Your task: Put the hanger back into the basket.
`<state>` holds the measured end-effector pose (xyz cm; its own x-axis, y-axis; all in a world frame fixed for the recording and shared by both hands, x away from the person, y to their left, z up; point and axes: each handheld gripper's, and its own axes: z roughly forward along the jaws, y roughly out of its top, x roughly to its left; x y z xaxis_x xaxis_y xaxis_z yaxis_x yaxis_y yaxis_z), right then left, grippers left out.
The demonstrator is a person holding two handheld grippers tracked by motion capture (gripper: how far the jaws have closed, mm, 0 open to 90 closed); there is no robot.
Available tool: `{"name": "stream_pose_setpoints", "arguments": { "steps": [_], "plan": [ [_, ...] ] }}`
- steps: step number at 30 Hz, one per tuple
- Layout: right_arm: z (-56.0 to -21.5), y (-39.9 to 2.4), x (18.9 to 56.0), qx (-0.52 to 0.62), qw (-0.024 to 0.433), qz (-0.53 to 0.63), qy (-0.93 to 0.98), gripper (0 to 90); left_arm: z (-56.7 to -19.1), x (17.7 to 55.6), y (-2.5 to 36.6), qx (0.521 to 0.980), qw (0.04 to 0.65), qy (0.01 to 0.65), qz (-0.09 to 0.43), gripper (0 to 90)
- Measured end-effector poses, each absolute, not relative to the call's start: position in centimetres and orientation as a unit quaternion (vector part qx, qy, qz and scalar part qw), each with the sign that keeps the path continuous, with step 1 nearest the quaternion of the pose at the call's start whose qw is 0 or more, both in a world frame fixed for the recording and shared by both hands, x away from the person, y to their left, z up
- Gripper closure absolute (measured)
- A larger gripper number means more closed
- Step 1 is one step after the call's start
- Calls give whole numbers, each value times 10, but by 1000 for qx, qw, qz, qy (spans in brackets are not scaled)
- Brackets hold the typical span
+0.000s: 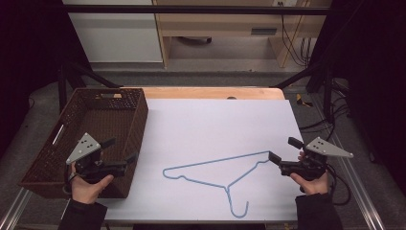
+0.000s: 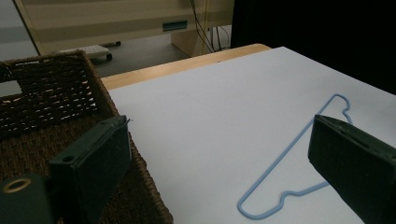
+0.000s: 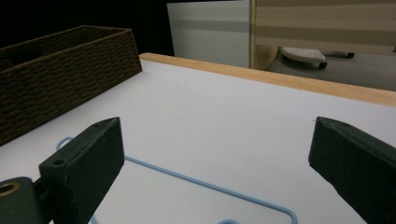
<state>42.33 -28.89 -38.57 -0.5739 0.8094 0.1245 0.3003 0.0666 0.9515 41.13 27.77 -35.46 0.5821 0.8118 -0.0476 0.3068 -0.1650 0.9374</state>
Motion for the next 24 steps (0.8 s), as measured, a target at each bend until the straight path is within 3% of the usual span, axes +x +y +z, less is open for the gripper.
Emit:
{"name": "stream_pose_setpoints", "arguments": {
  "steps": [24],
  "plan": [
    [-375,-253,424,361,220,522,740,64,-356,410,269,733,514,376,238,60]
  ]
}}
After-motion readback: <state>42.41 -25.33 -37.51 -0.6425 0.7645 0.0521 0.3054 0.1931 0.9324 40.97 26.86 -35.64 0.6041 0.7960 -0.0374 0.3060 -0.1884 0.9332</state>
